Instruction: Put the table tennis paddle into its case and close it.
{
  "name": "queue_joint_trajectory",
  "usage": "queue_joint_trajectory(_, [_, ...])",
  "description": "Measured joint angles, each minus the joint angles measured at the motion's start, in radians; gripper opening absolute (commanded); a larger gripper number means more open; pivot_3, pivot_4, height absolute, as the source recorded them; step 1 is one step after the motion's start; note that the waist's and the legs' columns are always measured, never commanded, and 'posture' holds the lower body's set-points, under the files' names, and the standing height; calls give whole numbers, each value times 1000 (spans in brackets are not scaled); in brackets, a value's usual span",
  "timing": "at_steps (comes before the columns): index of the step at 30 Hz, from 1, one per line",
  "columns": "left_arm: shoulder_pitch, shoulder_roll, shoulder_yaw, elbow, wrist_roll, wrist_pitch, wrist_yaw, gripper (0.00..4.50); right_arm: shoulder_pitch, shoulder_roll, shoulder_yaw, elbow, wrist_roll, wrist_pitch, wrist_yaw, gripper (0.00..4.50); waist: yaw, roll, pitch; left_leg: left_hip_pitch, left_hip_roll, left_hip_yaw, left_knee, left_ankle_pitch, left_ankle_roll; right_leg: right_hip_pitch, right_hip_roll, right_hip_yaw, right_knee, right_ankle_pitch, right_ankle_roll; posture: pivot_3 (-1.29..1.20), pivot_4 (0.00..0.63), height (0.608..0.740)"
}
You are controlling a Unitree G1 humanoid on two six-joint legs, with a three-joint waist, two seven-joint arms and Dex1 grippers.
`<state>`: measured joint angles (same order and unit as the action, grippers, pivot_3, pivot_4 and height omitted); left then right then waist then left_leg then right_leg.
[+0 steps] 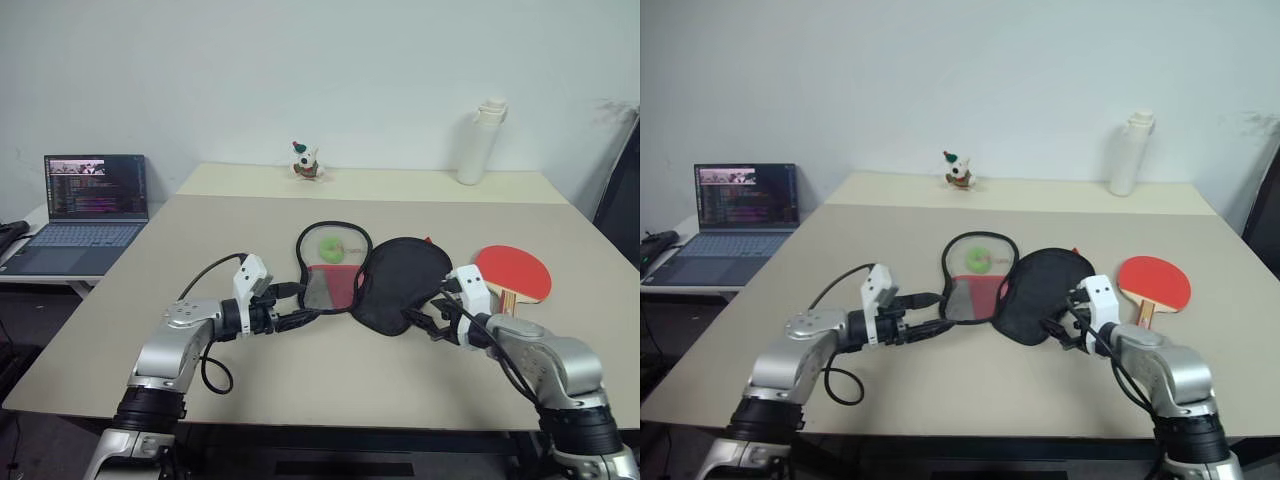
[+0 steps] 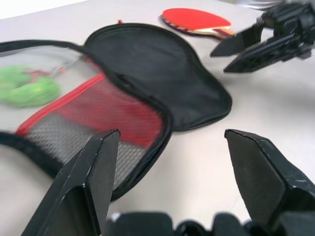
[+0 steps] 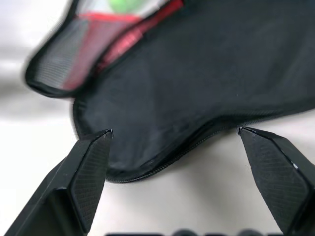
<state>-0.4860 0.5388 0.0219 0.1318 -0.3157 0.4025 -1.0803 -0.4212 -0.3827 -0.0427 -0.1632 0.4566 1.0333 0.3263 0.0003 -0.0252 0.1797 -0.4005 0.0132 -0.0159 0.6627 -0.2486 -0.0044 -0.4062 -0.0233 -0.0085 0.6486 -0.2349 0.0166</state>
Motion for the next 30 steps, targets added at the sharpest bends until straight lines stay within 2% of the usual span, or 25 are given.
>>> queue_joint_trajectory(11, [-5,51,7,-49,-65,26,-47,3692,-49,117,55,86,-94,-53,-53,4500,-18,0,0,2,3,1,0,0,0,0,3,1,3,-1,2,0,150,740])
queue_joint_trajectory(14, [-5,68,10,-49,-79,29,-50,3736,-72,159,77,112,-120,-69,-66,3891,-30,0,0,2,3,1,0,0,0,-1,3,1,4,-2,1,0,150,740])
queue_joint_trajectory(16, [-5,77,10,-49,-80,30,-51,3736,-79,173,85,122,-125,-77,-68,3255,-31,0,0,2,3,1,0,0,0,-2,3,1,5,-2,0,0,150,740])
queue_joint_trajectory(25, [5,123,24,-96,-112,50,-50,3736,-79,181,97,97,-110,-10,-34,43,-29,1,1,1,2,0,0,0,0,-5,2,1,9,-3,-2,0,150,740])
queue_joint_trajectory(30, [32,123,23,-136,-119,57,-45,3736,-74,114,101,43,-74,68,22,43,-29,1,1,1,2,0,0,0,0,-5,2,1,9,-4,0,0,150,740])
